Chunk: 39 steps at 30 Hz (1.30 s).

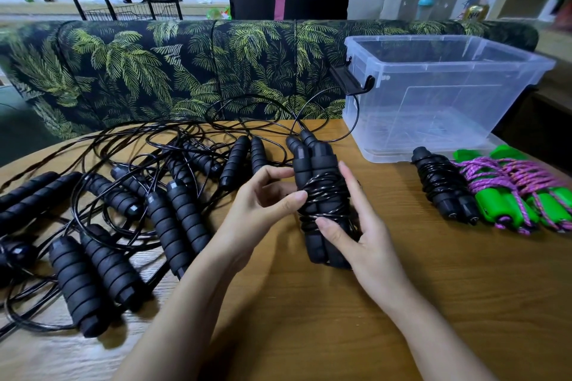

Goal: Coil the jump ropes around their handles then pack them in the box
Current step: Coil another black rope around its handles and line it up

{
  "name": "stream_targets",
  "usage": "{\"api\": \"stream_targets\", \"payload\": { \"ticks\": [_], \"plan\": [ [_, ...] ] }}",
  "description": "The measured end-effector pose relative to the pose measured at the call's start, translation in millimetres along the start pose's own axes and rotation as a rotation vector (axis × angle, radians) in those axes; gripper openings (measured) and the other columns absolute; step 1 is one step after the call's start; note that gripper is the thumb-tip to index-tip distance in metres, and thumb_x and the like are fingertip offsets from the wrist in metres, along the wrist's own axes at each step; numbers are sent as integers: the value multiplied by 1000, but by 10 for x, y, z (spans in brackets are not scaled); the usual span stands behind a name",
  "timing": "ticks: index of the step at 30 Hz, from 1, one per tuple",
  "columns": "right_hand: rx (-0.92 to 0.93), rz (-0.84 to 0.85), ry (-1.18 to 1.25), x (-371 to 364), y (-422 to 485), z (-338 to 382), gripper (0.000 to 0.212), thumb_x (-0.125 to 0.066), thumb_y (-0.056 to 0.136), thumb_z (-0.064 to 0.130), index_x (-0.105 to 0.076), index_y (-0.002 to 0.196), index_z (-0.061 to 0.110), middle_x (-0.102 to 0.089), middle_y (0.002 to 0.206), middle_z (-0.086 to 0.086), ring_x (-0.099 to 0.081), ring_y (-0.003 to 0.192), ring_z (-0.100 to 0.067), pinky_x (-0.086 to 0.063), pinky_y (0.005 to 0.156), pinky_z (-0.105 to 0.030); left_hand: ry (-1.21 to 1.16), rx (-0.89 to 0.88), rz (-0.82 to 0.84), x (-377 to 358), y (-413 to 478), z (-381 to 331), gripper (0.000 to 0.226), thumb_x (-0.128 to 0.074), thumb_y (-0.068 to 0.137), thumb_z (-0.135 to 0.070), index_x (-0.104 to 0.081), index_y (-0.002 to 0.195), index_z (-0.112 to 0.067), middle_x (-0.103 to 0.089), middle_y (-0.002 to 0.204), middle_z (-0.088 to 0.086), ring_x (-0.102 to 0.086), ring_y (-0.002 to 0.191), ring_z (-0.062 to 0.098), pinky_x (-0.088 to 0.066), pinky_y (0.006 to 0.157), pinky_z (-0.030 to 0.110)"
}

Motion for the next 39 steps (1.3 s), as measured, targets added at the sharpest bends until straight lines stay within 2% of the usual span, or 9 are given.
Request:
{"api": "stream_targets", "payload": {
  "ticks": [4,7,15,19,22,28,33,36,39],
  "plan": [
    [-3,3,11,5,2,24,74,-68,90,19,-28,151,31,-46,148,15,-43,135,1,-35,104,-11,-12,8,32,-11,5,13,44,-68,76,-12,-56,119,-9,-71,83,-5,-67,85,7,-51,76,17],
    [-41,19,78,14,8,44,72,-65,87,19,-32,149,31,-51,139,28,-45,131,6,-36,101,-8,4,18,52,-18,14,39,50,-70,76,-16,-58,125,-11,-71,91,-3,-67,93,10,-51,81,18],
    [-66,-5,127,19,24,-11,66,-59,90,45,-30,149,43,-35,155,17,-29,144,-2,-27,120,-37,-9,-9,99,41,6,-43,45,-64,82,-11,-55,126,-7,-72,91,-1,-66,90,8,-50,81,18],
    [10,-70,-67,36,30,4,61,-52,95,32,-27,151,36,-31,148,23,-28,140,8,-28,110,-11,-24,-26,1,26,16,-11,52,-71,76,-16,-56,126,-7,-70,97,11,-66,92,12,-52,81,20],
    [104,-104,-234,8,22,2,61,-56,95,27,-29,149,39,-33,148,18,-31,141,-1,-30,110,-15,-7,-64,-71,-30,-1,-1,54,-74,72,-20,-57,122,-10,-72,96,7,-67,90,10,-52,77,21],
    [112,-62,-536,-75,3,8,80,-54,80,63,-12,148,57,-15,158,26,-27,144,-4,-36,103,-25,45,-138,-188,-74,-30,23,56,-81,61,-25,-56,109,-12,-72,88,0,-64,82,12,-55,77,29],
    [78,-90,-742,-118,-19,9,101,-63,72,61,-3,151,47,-11,160,19,-29,143,-10,-56,88,-39,81,-158,-183,-100,-28,54,66,-95,55,-26,-54,105,-12,-69,79,-8,-65,80,8,-52,71,23],
    [32,-98,-742,-119,-29,-1,110,-70,67,57,-1,151,42,-10,159,19,-30,143,-10,-53,89,-37,139,-180,-141,-112,-31,34,65,-90,49,-38,-55,101,-19,-66,78,-15,-61,76,5,-49,69,19],
    [2,-119,-726,-99,-32,-21,117,-80,63,52,-4,151,40,-13,157,21,-27,142,-7,-48,93,-34,171,-216,-108,-127,-28,32,63,-88,50,-42,-55,100,-22,-67,81,-8,-62,78,10,-50,71,22]
  ]
}}
Point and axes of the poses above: each hand's wrist, its own y-axis towards the middle knuckle, its own x-axis out of the back of the hand, z = x × y, the point moved 4 cm from there along y, towards the middle knuckle
